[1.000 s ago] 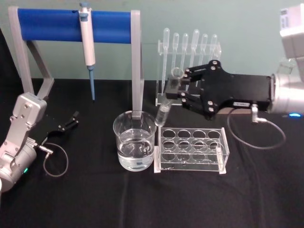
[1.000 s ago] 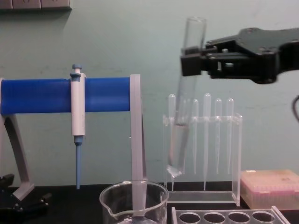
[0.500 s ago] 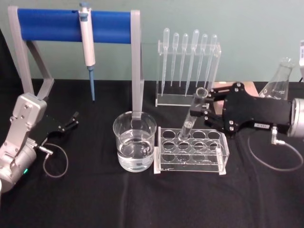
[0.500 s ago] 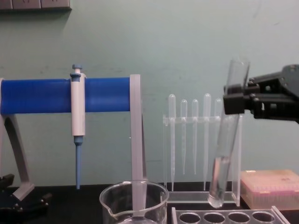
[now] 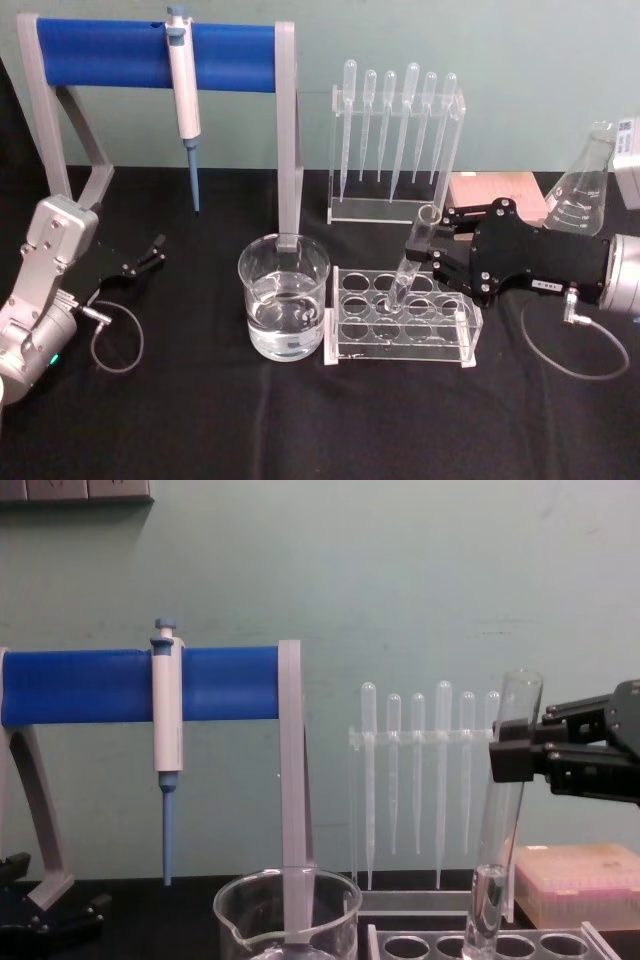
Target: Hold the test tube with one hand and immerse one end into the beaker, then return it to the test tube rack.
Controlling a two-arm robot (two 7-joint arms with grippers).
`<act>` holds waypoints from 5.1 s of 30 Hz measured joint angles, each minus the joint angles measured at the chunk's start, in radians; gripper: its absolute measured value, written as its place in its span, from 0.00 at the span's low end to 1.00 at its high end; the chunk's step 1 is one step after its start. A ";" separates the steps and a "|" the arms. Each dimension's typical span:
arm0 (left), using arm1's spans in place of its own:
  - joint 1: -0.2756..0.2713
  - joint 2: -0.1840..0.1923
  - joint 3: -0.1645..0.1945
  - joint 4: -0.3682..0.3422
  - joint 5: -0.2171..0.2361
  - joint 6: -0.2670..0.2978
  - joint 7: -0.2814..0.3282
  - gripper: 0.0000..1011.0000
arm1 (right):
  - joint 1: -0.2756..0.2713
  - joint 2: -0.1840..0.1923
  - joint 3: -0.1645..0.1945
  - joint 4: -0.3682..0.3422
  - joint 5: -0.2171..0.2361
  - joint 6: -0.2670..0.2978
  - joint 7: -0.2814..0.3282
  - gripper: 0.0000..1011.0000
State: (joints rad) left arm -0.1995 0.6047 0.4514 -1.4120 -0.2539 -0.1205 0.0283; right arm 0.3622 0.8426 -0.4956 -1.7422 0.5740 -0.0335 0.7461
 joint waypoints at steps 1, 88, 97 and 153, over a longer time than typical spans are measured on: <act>0.000 0.000 0.000 0.000 0.000 0.000 0.000 0.99 | -0.001 -0.003 0.000 0.002 -0.002 0.000 0.000 0.24; 0.000 0.000 0.000 0.000 0.000 0.000 0.000 0.99 | -0.031 -0.145 -0.007 0.186 -0.092 -0.063 0.019 0.77; 0.000 0.000 0.000 0.000 0.000 0.000 0.000 0.99 | -0.053 -0.137 0.032 0.112 -0.079 -0.087 -0.010 0.99; 0.000 0.000 0.000 0.000 0.000 0.000 0.000 0.99 | -0.312 -0.364 0.313 0.194 -0.068 -0.171 -0.387 0.99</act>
State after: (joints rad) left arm -0.1995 0.6047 0.4514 -1.4120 -0.2539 -0.1205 0.0283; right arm 0.0499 0.4786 -0.1822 -1.5485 0.5058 -0.2048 0.3593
